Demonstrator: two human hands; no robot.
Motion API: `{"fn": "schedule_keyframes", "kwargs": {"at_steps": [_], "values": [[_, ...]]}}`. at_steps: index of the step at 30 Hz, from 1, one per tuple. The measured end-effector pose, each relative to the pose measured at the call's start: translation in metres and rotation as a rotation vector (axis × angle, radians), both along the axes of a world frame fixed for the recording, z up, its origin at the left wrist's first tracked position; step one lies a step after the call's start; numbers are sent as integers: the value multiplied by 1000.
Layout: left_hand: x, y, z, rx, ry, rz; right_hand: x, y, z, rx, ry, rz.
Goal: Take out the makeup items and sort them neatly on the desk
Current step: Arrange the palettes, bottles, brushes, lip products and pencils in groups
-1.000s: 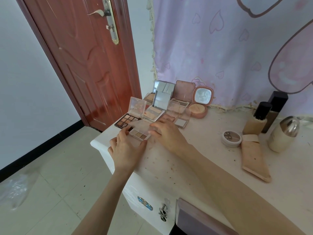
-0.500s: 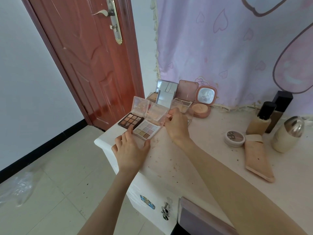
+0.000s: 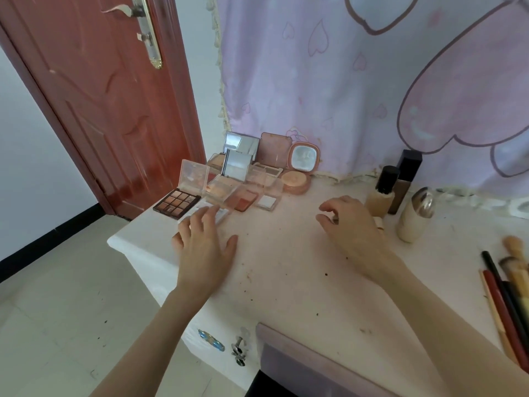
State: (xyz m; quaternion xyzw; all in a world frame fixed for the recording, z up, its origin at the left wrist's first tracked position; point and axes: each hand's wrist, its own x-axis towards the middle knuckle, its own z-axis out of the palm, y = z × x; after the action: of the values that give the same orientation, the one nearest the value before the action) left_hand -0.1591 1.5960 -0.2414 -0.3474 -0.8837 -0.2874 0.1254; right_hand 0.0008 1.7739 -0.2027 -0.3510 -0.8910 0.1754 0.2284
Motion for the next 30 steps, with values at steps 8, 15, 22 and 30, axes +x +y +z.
{"fn": "schedule_keyframes", "kwargs": {"at_steps": [8, 15, 22, 30], "values": [[58, 69, 6, 21, -124, -479, 33, 9, -11, 202, -257, -90], [58, 100, 9, 195, -303, -668, 34, 10, -10, 89, 0, -70], [65, 95, 15, 302, -66, -825, 42, 1, -2, -597, 591, -2], [67, 89, 18, 338, -100, -847, 41, -2, 0, -1038, 777, 110]]}}
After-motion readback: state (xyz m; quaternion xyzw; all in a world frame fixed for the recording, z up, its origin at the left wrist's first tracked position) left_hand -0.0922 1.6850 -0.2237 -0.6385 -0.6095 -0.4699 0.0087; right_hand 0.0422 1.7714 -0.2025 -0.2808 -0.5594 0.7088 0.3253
